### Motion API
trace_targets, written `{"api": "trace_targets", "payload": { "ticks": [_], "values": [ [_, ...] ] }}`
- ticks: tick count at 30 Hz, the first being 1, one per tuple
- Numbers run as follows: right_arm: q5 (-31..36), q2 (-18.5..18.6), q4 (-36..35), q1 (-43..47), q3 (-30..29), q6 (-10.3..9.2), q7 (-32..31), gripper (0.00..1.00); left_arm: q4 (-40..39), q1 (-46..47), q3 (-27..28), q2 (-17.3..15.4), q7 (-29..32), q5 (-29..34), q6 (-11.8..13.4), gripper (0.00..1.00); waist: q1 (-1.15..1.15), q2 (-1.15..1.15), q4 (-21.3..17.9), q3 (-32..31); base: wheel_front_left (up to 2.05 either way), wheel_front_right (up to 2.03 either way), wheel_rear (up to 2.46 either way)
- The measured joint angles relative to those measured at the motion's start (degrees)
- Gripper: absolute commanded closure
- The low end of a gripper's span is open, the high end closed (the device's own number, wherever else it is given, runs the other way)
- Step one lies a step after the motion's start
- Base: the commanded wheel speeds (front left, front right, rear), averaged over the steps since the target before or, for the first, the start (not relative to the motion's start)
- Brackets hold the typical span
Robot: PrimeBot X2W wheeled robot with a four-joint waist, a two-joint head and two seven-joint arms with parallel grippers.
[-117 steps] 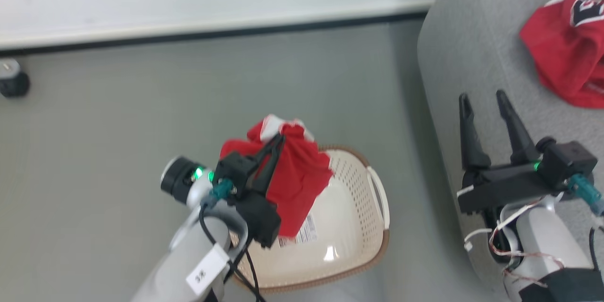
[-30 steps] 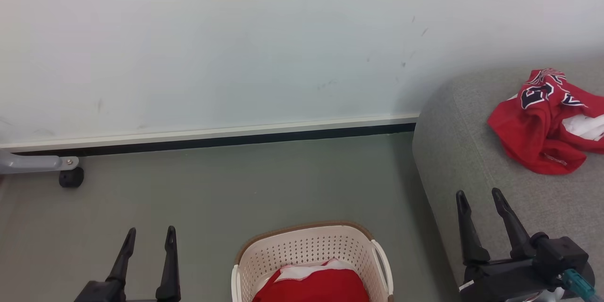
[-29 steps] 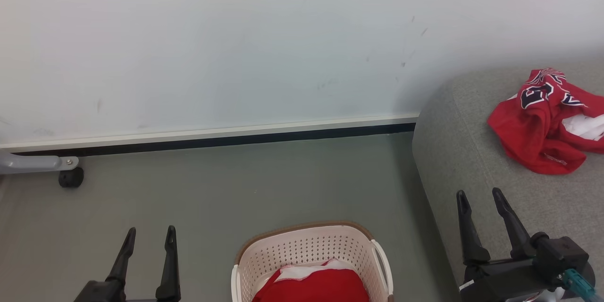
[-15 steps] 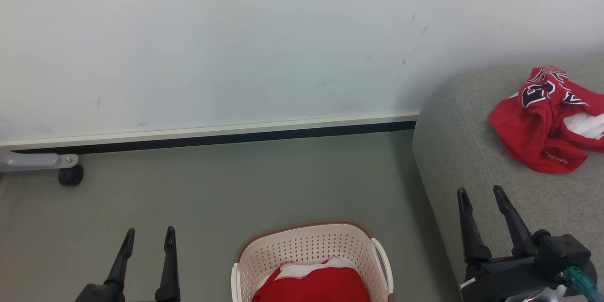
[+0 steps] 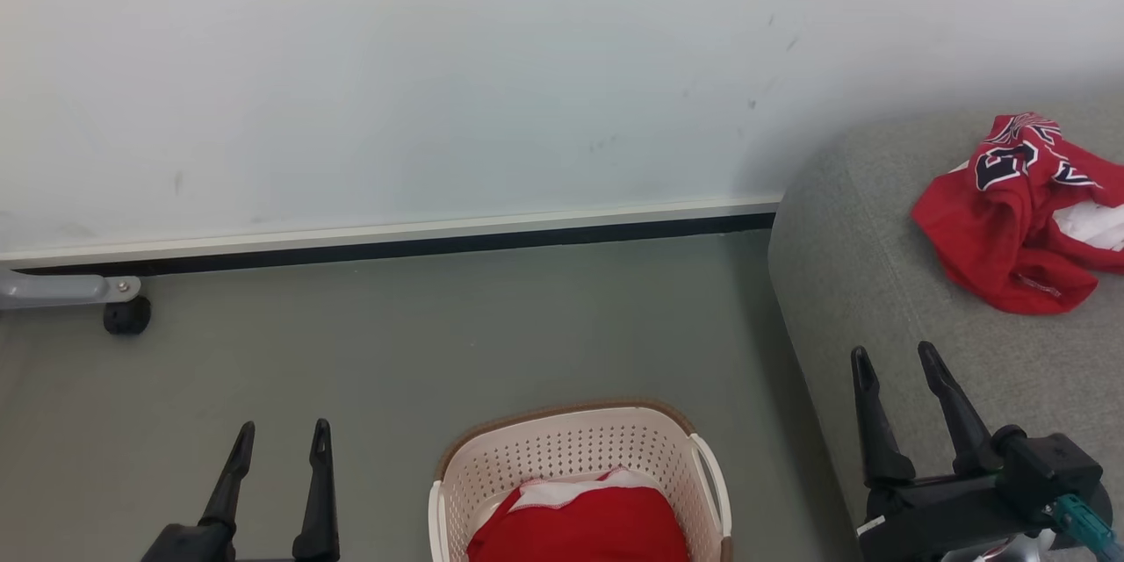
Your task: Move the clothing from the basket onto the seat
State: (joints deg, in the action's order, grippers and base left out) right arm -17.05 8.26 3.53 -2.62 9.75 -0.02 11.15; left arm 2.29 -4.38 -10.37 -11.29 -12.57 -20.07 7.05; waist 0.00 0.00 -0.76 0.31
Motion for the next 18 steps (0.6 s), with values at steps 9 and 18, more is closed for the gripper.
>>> {"api": "trace_targets", "payload": {
  "ticks": [9,18],
  "values": [
    [0.0,0.5,-2.8,-0.5,-0.5,-0.07,-0.1,0.0,-0.8,1.3,-2.1,-0.1,2.2,0.6,-0.3,0.0,0.0,0.0,-0.4,3.6,0.0,0.0,0.0],
    [-0.4,1.8,-4.3,-7.4,-3.5,-0.57,-0.6,0.0,2.7,10.0,-7.9,0.8,5.7,3.6,-2.8,0.0,0.01,0.0,-0.8,9.9,0.0,0.0,0.0]
  ]
}}
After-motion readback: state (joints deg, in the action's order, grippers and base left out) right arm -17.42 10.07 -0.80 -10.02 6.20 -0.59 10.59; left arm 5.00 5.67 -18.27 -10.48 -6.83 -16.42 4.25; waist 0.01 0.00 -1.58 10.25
